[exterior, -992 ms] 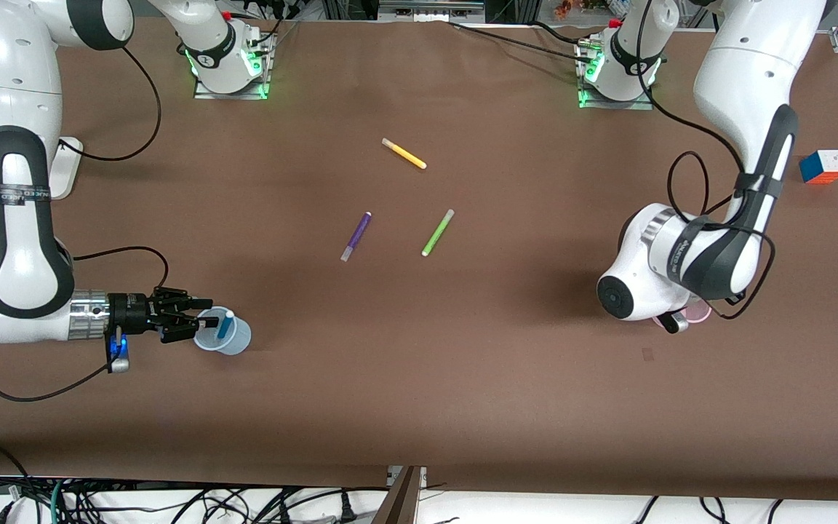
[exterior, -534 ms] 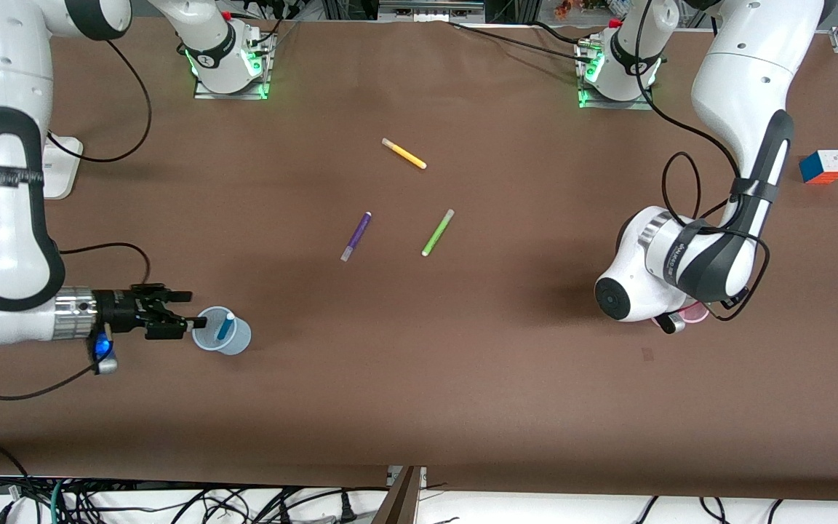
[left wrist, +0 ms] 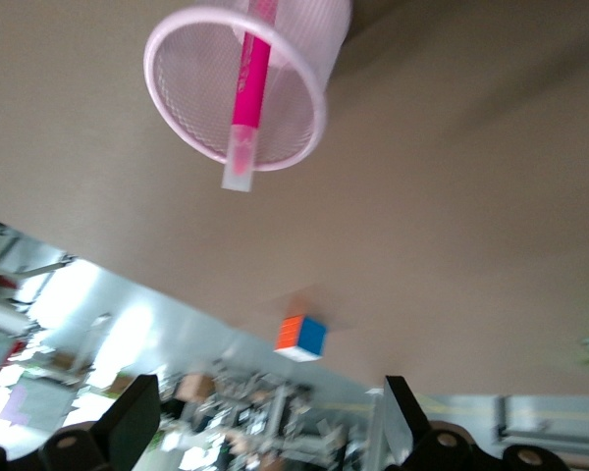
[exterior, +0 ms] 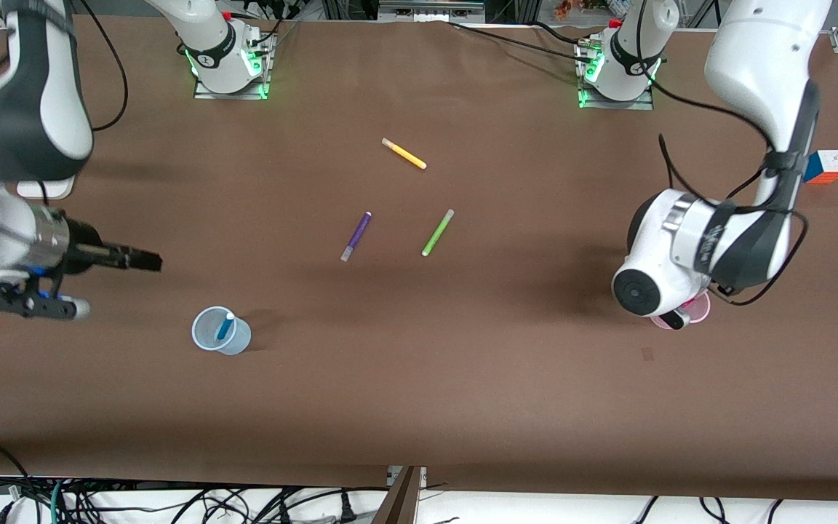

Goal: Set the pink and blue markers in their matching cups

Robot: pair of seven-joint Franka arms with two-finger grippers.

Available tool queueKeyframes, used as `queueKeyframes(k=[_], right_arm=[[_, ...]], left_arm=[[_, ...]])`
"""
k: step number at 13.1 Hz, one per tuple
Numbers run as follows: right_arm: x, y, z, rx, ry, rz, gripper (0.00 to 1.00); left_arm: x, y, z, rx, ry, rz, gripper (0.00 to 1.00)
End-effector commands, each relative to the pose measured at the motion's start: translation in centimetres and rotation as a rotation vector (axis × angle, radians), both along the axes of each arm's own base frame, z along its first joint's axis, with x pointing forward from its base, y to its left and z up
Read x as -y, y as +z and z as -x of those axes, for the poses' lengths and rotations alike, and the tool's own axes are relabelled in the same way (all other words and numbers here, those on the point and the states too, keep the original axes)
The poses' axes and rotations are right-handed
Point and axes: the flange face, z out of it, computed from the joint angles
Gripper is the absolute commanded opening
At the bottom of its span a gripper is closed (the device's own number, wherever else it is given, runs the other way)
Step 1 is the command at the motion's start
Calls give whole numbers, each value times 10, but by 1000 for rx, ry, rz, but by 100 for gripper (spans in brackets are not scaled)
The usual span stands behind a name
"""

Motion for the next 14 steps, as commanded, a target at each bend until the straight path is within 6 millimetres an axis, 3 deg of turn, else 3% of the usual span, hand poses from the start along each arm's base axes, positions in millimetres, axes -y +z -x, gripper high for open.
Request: queueKeyframes(k=[1,2,5,7,10,12,14], right_arm=[[10,44,34,-20,32,43,99],[14,57,45,-36,26,44,99],[19,62,53,-66,17,50,99],[14,62,54,-65,25,46,99],[19,58,56,-88,28,46,99],[22,54,67,-101,35,47,99],[21,53,70,-69,39,43,99]], left_arm=[[10,53,-3,113,137,117,100],[13,76,-7,160,178,163,100],[18,151,-12,280,295,352,100],[1,196,-11,344,348,443,100],[-36,273,13,508,420,542,100],[-79,282,50,618,552,672,100],[-87,275,82,703,528,653,100]])
